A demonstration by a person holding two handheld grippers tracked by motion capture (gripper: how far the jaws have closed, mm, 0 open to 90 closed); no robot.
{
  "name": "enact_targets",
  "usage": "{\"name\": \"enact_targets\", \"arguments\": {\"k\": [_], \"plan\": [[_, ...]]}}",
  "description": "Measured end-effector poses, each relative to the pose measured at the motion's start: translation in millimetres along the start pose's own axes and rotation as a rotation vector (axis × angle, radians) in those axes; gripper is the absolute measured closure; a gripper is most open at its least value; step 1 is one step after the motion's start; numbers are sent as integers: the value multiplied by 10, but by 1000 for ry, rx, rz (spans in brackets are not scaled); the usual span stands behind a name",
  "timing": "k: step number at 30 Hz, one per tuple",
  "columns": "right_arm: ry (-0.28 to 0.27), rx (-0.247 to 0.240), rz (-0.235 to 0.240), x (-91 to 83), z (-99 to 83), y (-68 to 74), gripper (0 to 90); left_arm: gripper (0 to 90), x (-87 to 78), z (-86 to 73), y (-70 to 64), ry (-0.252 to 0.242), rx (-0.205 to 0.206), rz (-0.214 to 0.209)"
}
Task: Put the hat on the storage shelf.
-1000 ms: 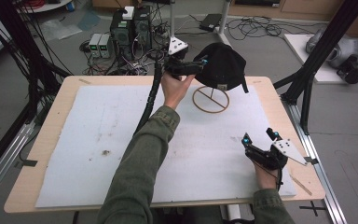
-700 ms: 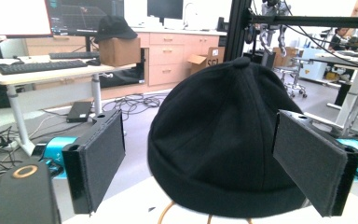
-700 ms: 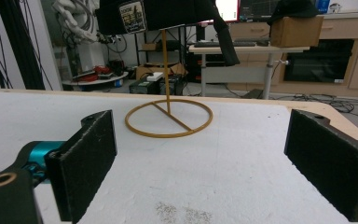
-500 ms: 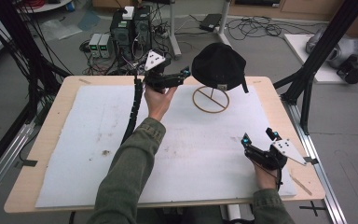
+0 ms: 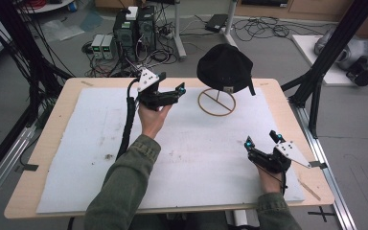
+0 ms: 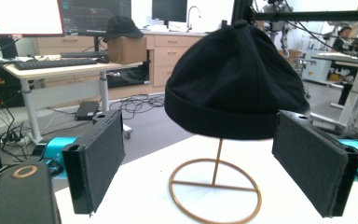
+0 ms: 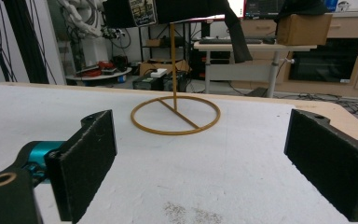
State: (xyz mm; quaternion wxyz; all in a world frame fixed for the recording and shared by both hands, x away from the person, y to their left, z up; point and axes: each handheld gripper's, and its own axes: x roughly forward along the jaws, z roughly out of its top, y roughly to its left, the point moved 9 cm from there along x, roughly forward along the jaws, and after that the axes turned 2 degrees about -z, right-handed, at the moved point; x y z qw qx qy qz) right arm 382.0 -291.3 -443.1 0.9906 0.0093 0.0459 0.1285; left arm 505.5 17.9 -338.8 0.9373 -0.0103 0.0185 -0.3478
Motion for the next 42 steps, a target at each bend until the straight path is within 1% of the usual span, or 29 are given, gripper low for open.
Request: {"name": "enact_targets", "arguments": {"k": [2, 4, 6, 9, 10, 11, 14, 15, 17, 19, 22, 24, 26, 27, 30, 33, 34, 37, 38, 40, 41, 42], "plan": [[2, 8, -4, -1, -4, 11, 83, 176, -53, -60, 16, 19, 11, 13], [3, 6, -1, 1, -3, 21, 83, 176, -116, -111, 19, 31, 21, 19], [-1, 2, 1, 4, 0, 25, 83, 175, -196, -157, 17, 33, 25, 26], [0, 4, 0, 3, -2, 19, 83, 175, -350, -208, 16, 17, 31, 33], [-1, 1, -1, 2, -2, 14, 83, 175, -407, -223, 15, 5, 27, 36], [1, 9, -1, -2, -5, 19, 83, 175, -467, -237, 18, -6, 28, 36], [1, 9, -3, -9, -5, 16, 83, 175, -637, -282, 59, -30, 15, 58], [1, 12, -4, -13, -6, 19, 83, 175, -679, -303, 79, -23, 10, 64], [4, 10, -2, -12, -14, 32, 83, 175, -757, -339, 117, -11, 14, 80], [5, 6, 4, -9, -17, 54, 83, 175, -842, -365, 148, -18, 20, 96], [13, -4, 8, -3, -30, 86, 83, 176, -966, -428, 183, -6, 7, 107], [17, -19, 3, -1, -37, 96, 83, 182, -1062, -479, 219, 2, 0, 122], [14, -28, -4, -4, -36, 97, 83, 182, -1176, -549, 270, 19, -1, 151], [16, -31, -2, -9, -39, 99, 83, 182, -1245, -582, 292, 17, -3, 155], [10, -29, -7, -22, -34, 86, 83, 182, -1460, -682, 380, 15, -23, 190], [10, -11, -13, -37, -33, 71, 83, 182, -1682, -752, 489, 0, -51, 230], [6, -13, -15, -39, -29, 60, 83, 182, -1758, -775, 521, -3, -61, 243], [4, 2, -20, -48, -26, 49, 83, 182, -1986, -869, 606, -3, -68, 291], [3, 4, -21, -49, -26, 48, 83, 182, -2060, -914, 629, 0, -78, 307], [2, 5, -23, -54, -25, 38, 83, 192, -2210, -1012, 663, 16, -111, 338], [2, 9, -25, -55, -25, 34, 83, 195, -2284, -1044, 672, 4, -125, 353], [1, 16, -27, -56, -24, 33, 83, 198, -2353, -1068, 679, -6, -130, 371]]}}
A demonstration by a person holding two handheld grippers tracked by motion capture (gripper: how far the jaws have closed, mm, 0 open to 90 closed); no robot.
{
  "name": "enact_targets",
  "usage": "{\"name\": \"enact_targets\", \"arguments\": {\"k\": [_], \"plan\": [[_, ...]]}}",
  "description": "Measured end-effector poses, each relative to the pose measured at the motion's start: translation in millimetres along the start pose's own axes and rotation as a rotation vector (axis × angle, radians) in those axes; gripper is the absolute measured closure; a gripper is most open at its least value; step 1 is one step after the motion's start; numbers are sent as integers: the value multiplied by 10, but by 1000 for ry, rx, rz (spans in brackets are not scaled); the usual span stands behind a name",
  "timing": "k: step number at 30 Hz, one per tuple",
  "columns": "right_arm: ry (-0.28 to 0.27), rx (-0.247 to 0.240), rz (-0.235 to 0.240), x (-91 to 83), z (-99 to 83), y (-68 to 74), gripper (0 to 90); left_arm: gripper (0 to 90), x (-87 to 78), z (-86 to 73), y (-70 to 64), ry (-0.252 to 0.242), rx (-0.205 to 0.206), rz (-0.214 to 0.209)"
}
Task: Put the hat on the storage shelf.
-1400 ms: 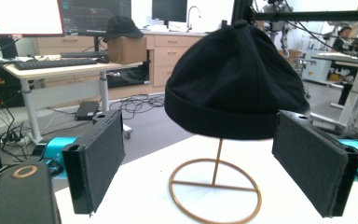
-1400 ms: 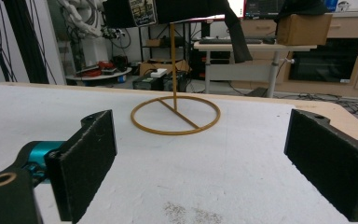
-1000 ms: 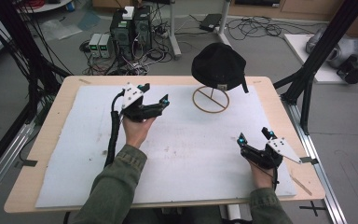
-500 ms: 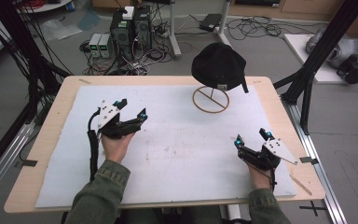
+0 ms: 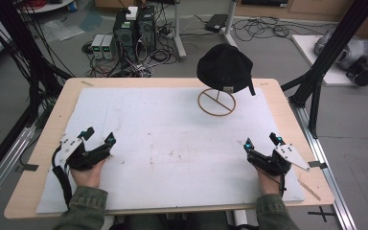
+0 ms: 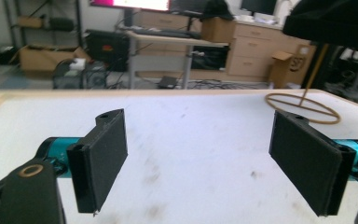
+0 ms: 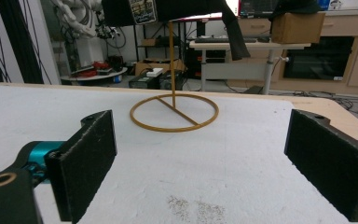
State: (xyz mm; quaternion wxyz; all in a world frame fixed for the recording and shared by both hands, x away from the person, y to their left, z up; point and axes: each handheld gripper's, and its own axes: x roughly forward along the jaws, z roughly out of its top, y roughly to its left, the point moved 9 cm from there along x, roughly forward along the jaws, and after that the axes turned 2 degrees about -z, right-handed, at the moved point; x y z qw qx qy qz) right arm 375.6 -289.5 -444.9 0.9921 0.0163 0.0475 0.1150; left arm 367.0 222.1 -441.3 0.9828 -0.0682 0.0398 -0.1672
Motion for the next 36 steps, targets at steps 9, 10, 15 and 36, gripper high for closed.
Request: {"name": "enact_targets", "arguments": {"k": [9, 10, 15, 36], "plan": [[-5, 11, -2, 14, 5, 5, 83, 200, -108, -37, 68, 0, 26, 25], [-5, 10, -1, 15, 4, 6, 83, 199, -103, -50, 61, 7, 26, 21], [-7, 28, 4, 6, -1, 7, 83, 199, -127, -45, 40, 2, 31, 13], [-7, 28, -6, 20, 5, -21, 83, 219, -267, 13, 172, -23, -40, 7]]}}
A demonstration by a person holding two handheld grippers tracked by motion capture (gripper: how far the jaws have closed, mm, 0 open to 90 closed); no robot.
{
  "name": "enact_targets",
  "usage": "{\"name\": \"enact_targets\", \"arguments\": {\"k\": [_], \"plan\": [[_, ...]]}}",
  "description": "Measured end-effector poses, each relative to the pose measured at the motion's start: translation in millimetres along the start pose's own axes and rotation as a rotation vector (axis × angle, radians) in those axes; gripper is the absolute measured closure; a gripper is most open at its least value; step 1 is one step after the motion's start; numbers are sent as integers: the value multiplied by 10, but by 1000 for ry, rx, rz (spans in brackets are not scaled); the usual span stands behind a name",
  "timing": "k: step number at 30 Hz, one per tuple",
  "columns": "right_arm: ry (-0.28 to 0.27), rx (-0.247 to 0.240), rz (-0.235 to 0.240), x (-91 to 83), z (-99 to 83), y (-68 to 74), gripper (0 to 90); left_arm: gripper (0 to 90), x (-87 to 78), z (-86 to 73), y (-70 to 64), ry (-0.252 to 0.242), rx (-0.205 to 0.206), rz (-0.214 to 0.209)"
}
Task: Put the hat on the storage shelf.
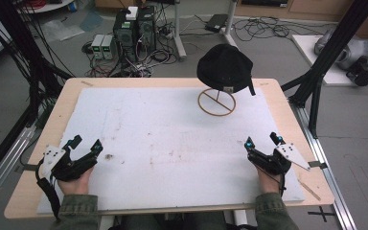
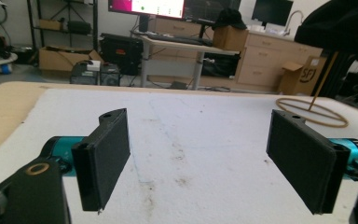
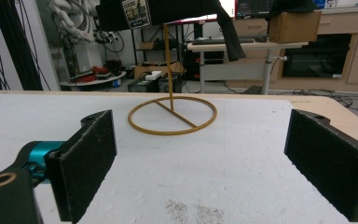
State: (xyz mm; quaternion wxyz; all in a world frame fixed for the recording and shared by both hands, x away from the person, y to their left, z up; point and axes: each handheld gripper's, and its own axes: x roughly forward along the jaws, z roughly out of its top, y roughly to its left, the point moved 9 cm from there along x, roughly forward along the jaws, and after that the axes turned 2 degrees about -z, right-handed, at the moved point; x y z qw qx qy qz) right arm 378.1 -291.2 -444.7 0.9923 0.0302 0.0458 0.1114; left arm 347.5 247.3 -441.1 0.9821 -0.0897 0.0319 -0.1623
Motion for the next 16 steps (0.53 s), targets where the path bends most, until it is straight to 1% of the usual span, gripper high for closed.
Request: {"name": "enact_targets", "arguments": {"k": [3, 8, 11, 13, 15, 16], "plan": [[0, -2, 1, -2, -2, 1, 83, 218, -2, 4, 48, 3, 8, 12], [-4, -1, 4, -1, 2, -7, 83, 217, -1, 10, 108, 9, -2, 15], [-5, 1, 6, -8, 2, -8, 83, 217, 0, 14, 121, 23, 15, 14], [-3, 10, 6, -12, 1, -6, 83, 214, 4, 34, 118, 18, 22, 14], [-5, 10, 3, -9, 5, -19, 82, 206, 13, 40, 114, 26, 40, 11], [1, 18, 9, -8, 6, -20, 82, 205, 19, 42, 111, 30, 50, 10]]}}
